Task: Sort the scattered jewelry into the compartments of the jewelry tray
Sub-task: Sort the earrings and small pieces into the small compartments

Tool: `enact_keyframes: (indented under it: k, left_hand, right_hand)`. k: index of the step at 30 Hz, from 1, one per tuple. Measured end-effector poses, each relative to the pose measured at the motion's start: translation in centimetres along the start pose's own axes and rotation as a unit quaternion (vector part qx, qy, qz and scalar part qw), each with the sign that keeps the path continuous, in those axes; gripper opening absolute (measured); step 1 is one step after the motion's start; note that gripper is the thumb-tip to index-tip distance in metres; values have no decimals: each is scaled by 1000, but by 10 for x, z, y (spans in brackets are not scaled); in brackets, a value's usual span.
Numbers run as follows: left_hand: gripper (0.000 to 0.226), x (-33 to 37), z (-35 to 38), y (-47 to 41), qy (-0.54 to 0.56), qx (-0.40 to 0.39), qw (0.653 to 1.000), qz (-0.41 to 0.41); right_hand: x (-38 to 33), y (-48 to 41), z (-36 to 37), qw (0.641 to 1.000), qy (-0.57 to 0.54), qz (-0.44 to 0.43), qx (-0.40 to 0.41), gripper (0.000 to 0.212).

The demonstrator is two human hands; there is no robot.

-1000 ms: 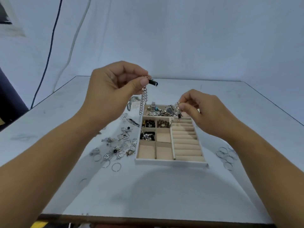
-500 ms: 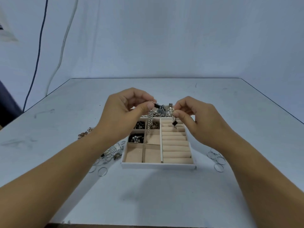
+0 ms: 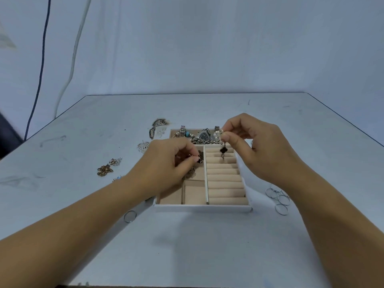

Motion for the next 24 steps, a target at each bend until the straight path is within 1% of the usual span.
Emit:
enact_keyframes:
  k: [1, 3, 5, 6, 10, 12, 14, 16, 18, 21, 24]
  left_hand:
    - [9, 3, 0, 0, -19, -15, 1000, 20]
    - [8, 6, 2, -2, -64, -68, 995, 45]
    - [6, 7, 5, -5, -94, -119, 987, 46]
    - [6, 7, 6, -6, -96, -131, 986, 43]
    - [14, 5, -2, -5, -65, -150, 985, 49]
    - [22, 1, -13, 1, -59, -138, 987, 61]
    - [37, -8, -23, 10, -84, -134, 986, 59]
    - [53, -16, -29, 21, -106, -148, 982, 47]
    - [65, -18, -30, 31, -106, -166, 980, 43]
    - [74, -21, -24, 40, -99, -183, 977, 54]
    - [77, -25, -21, 43, -97, -181, 978, 41]
  right_hand:
    - [-1, 0, 0, 1000, 0, 0, 1, 7]
    - [-1, 0, 0, 1000, 2, 0, 2, 7]
    - [-1, 0, 1, 1000, 2, 1, 1, 5]
    - [-1, 0, 2, 1000, 3, 2, 0, 4]
    - [-2, 1, 6, 1000, 1, 7, -8, 3]
    - [-3, 0, 9, 1000, -4, 9, -14, 4]
    - [-4, 0, 12, 1000, -12, 16, -22, 5]
    - [-6, -1, 16, 999, -11, 18, -28, 6]
    - [-8, -1, 20, 999, -14, 14, -32, 5]
    - [-10, -1, 28, 999, -26, 14, -37, 3]
    - [-11, -2, 35, 999, -33, 14, -36, 7]
Point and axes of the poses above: each hand's wrist, its own y-axis away from the middle knuckle, its own z-axis out of the palm, x = y × z, the point moved 4 cm from there along -y, towards the middle knuckle, and after that the axes turned 9 degrees about z, right-handed, at the moved point
